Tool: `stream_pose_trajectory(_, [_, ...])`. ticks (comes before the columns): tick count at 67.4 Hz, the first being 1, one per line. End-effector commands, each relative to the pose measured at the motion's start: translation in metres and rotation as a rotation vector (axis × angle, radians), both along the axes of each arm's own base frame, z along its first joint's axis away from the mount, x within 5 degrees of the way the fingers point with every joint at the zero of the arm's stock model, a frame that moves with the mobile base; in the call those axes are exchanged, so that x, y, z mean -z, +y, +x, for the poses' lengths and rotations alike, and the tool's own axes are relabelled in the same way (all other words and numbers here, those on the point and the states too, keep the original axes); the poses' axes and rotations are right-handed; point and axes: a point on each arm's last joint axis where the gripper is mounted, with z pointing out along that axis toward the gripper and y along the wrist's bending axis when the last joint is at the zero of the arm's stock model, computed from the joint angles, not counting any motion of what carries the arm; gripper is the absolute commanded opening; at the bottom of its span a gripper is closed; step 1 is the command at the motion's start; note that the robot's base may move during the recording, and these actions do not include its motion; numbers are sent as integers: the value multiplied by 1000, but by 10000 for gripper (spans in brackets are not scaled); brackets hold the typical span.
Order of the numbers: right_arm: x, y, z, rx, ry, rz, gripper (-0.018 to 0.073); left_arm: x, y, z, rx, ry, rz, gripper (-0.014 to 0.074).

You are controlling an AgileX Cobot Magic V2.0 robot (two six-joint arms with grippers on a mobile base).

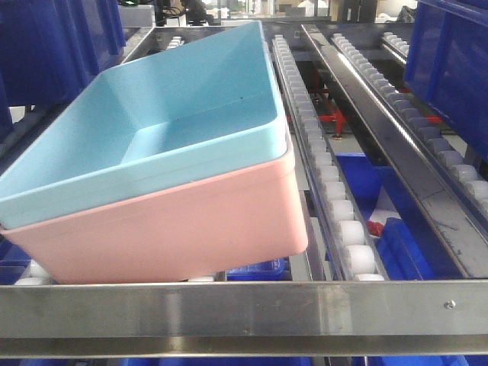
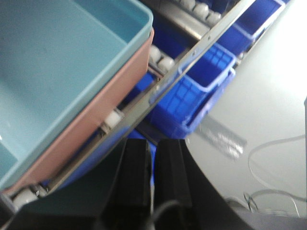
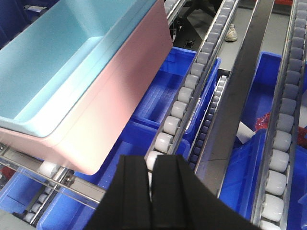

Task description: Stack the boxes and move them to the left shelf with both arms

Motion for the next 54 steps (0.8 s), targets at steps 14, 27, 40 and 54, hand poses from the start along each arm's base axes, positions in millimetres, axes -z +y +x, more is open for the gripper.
stream_pose_trajectory(14, [-16,2,1,-19,-101,26,55,30,41,-11,-155,-250,-329,11])
stream_pose_trajectory(27, [-16,2,1,-19,-101,26,55,62,67,-19,-360,-356,-379,11])
stream_pose_trajectory(40, [-16,2,1,-19,-99,25,55,74,80,-17,-593,-429,-357,11])
stream_pose_trajectory(54, [-15,2,1,-17,-93,21,55,80,90,-12,-779,-509,-348,11])
